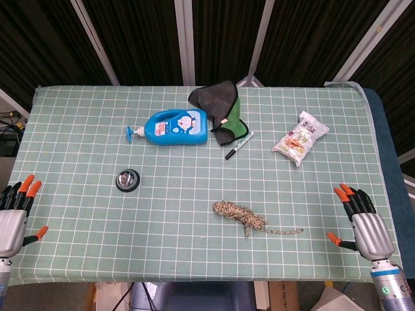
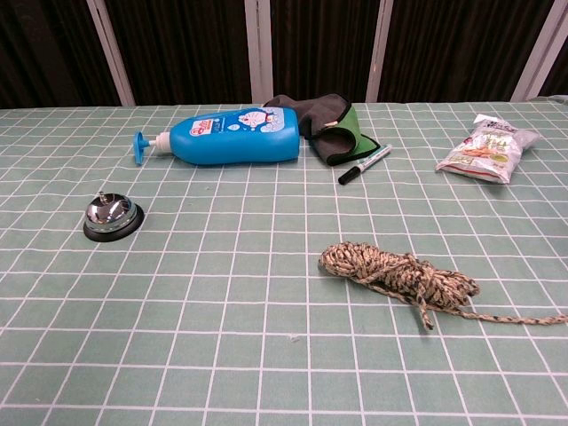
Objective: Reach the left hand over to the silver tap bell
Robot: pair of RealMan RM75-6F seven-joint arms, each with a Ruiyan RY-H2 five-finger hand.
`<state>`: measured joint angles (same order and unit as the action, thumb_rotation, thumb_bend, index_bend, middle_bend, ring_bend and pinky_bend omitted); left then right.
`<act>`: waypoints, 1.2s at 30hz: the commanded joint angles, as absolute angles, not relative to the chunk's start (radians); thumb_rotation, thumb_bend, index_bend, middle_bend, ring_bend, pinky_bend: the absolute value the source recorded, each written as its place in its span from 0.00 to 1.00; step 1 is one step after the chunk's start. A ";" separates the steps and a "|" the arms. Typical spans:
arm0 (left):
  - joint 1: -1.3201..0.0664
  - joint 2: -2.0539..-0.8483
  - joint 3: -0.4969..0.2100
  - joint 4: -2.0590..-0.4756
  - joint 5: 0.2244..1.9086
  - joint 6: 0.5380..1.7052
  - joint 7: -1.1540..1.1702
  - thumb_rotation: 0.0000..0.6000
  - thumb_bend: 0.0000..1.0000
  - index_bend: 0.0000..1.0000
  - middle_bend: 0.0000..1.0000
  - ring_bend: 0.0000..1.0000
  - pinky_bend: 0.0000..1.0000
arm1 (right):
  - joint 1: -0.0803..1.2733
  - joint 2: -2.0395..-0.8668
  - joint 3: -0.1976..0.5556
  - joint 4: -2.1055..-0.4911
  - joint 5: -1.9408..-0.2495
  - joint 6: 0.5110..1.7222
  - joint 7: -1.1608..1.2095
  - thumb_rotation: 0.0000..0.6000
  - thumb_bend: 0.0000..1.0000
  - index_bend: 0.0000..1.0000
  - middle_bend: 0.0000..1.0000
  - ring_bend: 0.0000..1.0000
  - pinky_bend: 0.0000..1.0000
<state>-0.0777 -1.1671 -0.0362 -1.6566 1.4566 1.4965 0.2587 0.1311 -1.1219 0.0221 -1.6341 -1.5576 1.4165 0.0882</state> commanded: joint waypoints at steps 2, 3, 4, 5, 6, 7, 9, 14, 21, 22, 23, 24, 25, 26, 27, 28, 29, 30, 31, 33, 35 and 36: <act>-0.078 -1.166 -0.034 -1.657 1.458 1.493 0.262 1.00 0.13 0.00 0.00 0.00 0.00 | 0.131 -1.121 0.021 -1.635 -1.560 1.417 0.089 1.00 0.22 0.00 0.00 0.00 0.00; -0.079 -1.166 -0.033 -1.657 1.458 1.491 0.263 1.00 0.13 0.00 0.00 0.00 0.00 | 0.130 -1.121 0.021 -1.635 -1.560 1.418 0.089 1.00 0.22 0.00 0.00 0.00 0.00; -0.079 -1.165 -0.032 -1.657 1.457 1.488 0.265 1.00 0.13 0.00 0.00 0.00 0.00 | 0.130 -1.121 0.020 -1.635 -1.561 1.419 0.089 1.00 0.22 0.00 0.00 0.00 0.00; -0.080 -1.164 -0.030 -1.657 1.456 1.484 0.268 1.00 0.13 0.00 0.00 0.00 0.00 | 0.130 -1.122 0.020 -1.635 -1.563 1.420 0.088 1.00 0.22 0.00 0.00 0.00 0.00; -0.082 -1.163 -0.030 -1.659 1.455 1.480 0.271 1.00 0.13 0.00 0.00 0.00 0.00 | 0.130 -1.122 0.019 -1.635 -1.565 1.421 0.088 1.00 0.22 0.00 0.00 0.00 0.00; -0.084 -1.163 -0.030 -1.661 1.456 1.477 0.274 1.00 0.13 0.00 0.00 0.00 0.00 | 0.129 -1.122 0.019 -1.634 -1.566 1.422 0.088 1.00 0.22 0.00 0.00 0.00 0.00; -0.088 -1.162 -0.029 -1.660 1.459 1.471 0.278 1.00 0.13 0.00 0.00 0.00 0.00 | 0.129 -1.123 0.018 -1.634 -1.568 1.423 0.089 1.00 0.22 0.00 0.00 0.00 0.00; -0.100 -1.161 -0.026 -1.660 1.459 1.446 0.281 1.00 0.13 0.00 0.00 0.00 0.00 | 0.129 -1.125 0.018 -1.632 -1.567 1.423 0.088 1.00 0.22 0.00 0.00 0.00 0.00; -0.122 -1.164 -0.026 -1.673 1.465 1.418 0.315 1.00 0.13 0.00 0.00 0.00 0.00 | 0.129 -1.124 0.018 -1.630 -1.564 1.419 0.091 1.00 0.22 0.00 0.00 0.00 0.00; -0.126 -1.164 -0.028 -1.679 1.465 1.413 0.319 1.00 0.14 0.00 0.00 0.00 0.00 | 0.129 -1.124 0.017 -1.630 -1.563 1.417 0.092 1.00 0.22 0.00 0.00 0.00 0.00; -0.131 -1.164 -0.030 -1.686 1.465 1.408 0.323 1.00 0.16 0.00 0.00 0.00 0.00 | 0.129 -1.123 0.017 -1.630 -1.563 1.417 0.093 1.00 0.22 0.00 0.00 0.00 0.00; -0.137 -1.163 -0.032 -1.693 1.465 1.400 0.326 1.00 0.22 0.00 0.00 0.00 0.00 | 0.129 -1.123 0.018 -1.630 -1.564 1.418 0.094 1.00 0.22 0.00 0.00 0.00 0.00; -0.145 -1.163 -0.035 -1.700 1.464 1.391 0.330 1.00 0.29 0.00 0.00 0.00 0.00 | 0.129 -1.122 0.018 -1.631 -1.565 1.420 0.096 1.00 0.22 0.00 0.00 0.00 0.00; -0.154 -1.162 -0.038 -1.708 1.462 1.379 0.335 1.00 0.37 0.00 0.00 0.00 0.00 | 0.129 -1.122 0.018 -1.632 -1.567 1.421 0.098 1.00 0.22 0.00 0.00 0.00 0.00; -0.165 -1.161 -0.041 -1.715 1.461 1.364 0.342 1.00 0.43 0.00 0.00 0.00 0.00 | 0.128 -1.122 0.017 -1.632 -1.568 1.422 0.098 1.00 0.22 0.00 0.00 0.00 0.00; -0.177 -1.160 -0.045 -1.721 1.458 1.348 0.351 1.00 0.51 0.00 0.00 0.00 0.00 | 0.128 -1.122 0.016 -1.632 -1.570 1.423 0.098 1.00 0.22 0.00 0.00 0.00 0.00; -0.184 -1.160 -0.047 -1.725 1.457 1.338 0.356 1.00 0.56 0.00 0.00 0.00 0.00 | 0.128 -1.122 0.016 -1.632 -1.571 1.424 0.097 1.00 0.22 0.00 0.00 0.00 0.00; -0.204 -1.161 -0.055 -1.734 1.451 1.313 0.370 1.00 0.59 0.00 0.00 0.00 0.00 | 0.127 -1.122 0.015 -1.633 -1.572 1.424 0.096 1.00 0.22 0.00 0.00 0.00 0.00; -0.220 -1.161 -0.063 -1.742 1.440 1.291 0.384 1.00 0.63 0.00 0.00 0.00 0.00 | 0.127 -1.123 0.015 -1.633 -1.572 1.424 0.095 1.00 0.22 0.00 0.00 0.00 0.00; -0.258 -1.163 -0.081 -1.758 1.415 1.240 0.410 1.00 0.68 0.00 0.00 0.00 0.00 | 0.127 -1.123 0.015 -1.633 -1.570 1.423 0.094 1.00 0.22 0.00 0.00 0.00 0.00; -0.293 -1.169 -0.101 -1.764 1.386 1.195 0.435 1.00 0.72 0.00 0.00 0.00 0.00 | 0.127 -1.122 0.015 -1.634 -1.566 1.421 0.095 1.00 0.22 0.00 0.00 0.00 0.00; -0.313 -1.174 -0.111 -1.764 1.368 1.170 0.453 1.00 0.72 0.00 0.00 0.00 0.00 | 0.127 -1.122 0.016 -1.634 -1.565 1.421 0.096 1.00 0.22 0.00 0.00 0.00 0.00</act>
